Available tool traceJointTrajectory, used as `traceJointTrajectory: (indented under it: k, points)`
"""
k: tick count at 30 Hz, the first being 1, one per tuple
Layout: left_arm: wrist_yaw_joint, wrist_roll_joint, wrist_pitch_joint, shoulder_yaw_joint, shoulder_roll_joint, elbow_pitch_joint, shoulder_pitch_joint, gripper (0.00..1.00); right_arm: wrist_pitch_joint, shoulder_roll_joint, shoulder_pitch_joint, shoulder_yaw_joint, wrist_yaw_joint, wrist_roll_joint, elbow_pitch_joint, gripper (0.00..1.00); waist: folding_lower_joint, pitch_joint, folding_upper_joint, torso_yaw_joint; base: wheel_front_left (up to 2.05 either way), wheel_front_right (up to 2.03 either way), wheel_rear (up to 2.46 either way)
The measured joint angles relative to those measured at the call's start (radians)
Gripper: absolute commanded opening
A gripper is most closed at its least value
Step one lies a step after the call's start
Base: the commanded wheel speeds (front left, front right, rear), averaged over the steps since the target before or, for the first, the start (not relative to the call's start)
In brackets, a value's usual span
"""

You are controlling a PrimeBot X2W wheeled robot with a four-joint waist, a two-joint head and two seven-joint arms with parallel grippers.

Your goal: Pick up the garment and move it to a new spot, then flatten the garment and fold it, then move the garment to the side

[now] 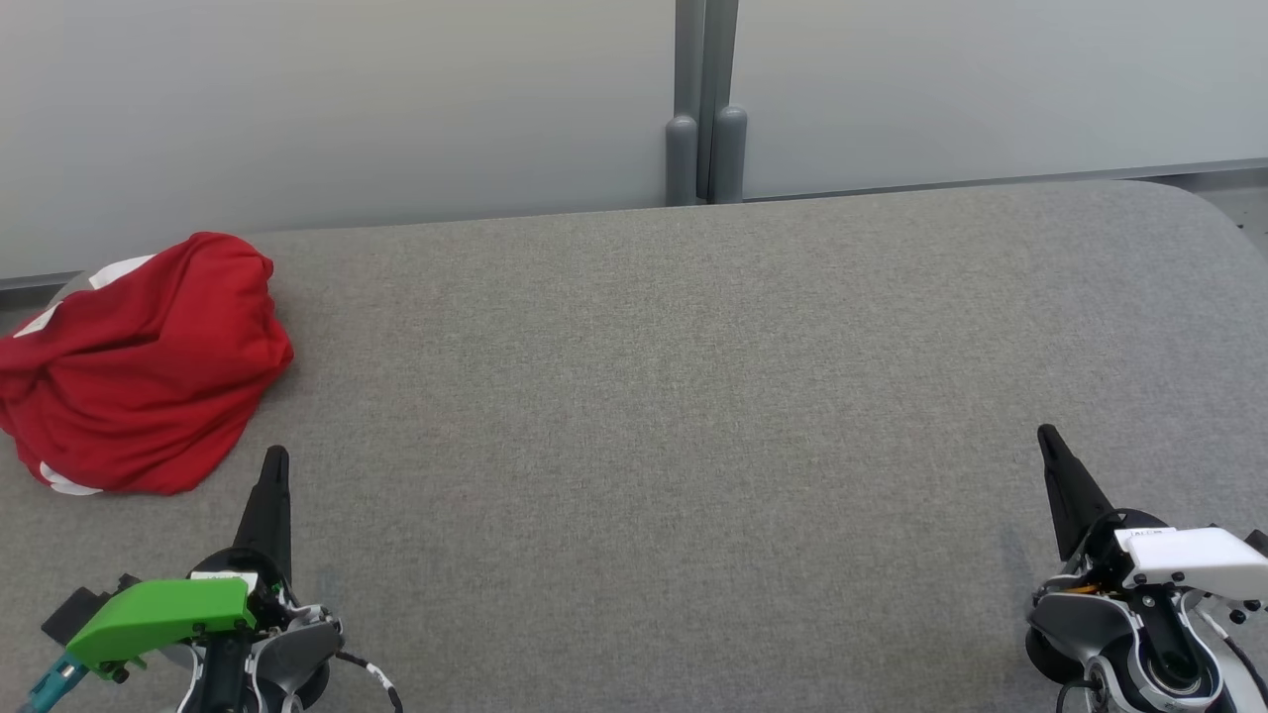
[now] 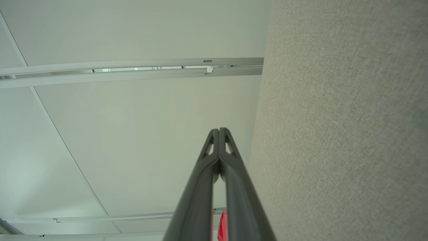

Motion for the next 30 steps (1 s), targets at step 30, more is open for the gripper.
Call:
traceJointTrajectory:
  k: [30]
  points:
    - [0.000, 0.000, 0.000, 0.000, 0.000, 0.000, 0.000, 0.00, 0.000, 0.000, 0.000, 0.000, 0.000, 0.000, 0.000, 0.00, 0.0000, 0.000, 0.0000, 0.000, 0.00, 0.00, 0.00]
